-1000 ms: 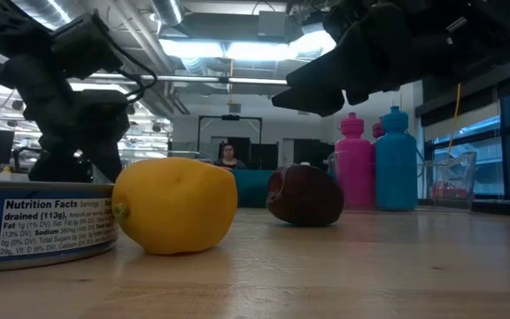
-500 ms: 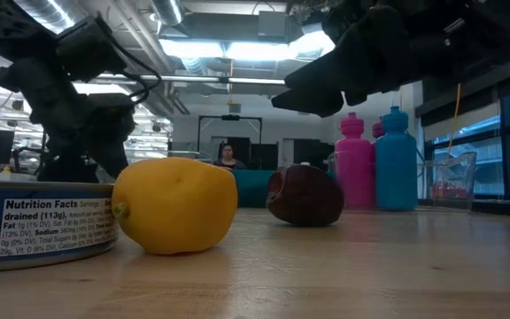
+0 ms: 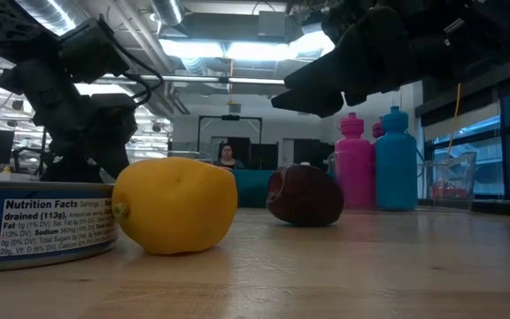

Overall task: Pick & Place Food Item
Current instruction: Put the top yellow blue tuna can into the left transparent bin

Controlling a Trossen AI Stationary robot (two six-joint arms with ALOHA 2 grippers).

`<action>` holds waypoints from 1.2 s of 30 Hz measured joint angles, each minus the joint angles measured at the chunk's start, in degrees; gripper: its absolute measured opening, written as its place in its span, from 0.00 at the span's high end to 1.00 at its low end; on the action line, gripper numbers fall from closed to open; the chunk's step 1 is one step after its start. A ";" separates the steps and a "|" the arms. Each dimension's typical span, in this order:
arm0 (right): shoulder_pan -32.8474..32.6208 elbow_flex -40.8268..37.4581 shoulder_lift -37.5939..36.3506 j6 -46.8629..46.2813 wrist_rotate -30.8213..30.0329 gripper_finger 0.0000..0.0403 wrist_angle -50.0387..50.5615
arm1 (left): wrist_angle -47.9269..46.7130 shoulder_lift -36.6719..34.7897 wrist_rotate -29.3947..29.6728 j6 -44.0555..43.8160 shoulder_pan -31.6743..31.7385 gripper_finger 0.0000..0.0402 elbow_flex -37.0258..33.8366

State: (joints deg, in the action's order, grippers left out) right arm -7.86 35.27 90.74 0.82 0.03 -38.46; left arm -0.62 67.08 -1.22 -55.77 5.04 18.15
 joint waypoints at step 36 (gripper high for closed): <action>0.00 0.00 0.00 -0.15 -0.02 0.05 0.02 | -0.95 0.05 -1.31 1.32 0.02 1.00 -0.09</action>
State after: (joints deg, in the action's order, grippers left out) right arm -7.86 35.27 90.74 0.67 0.01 -38.44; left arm -1.57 67.13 -2.53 -54.45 5.06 18.06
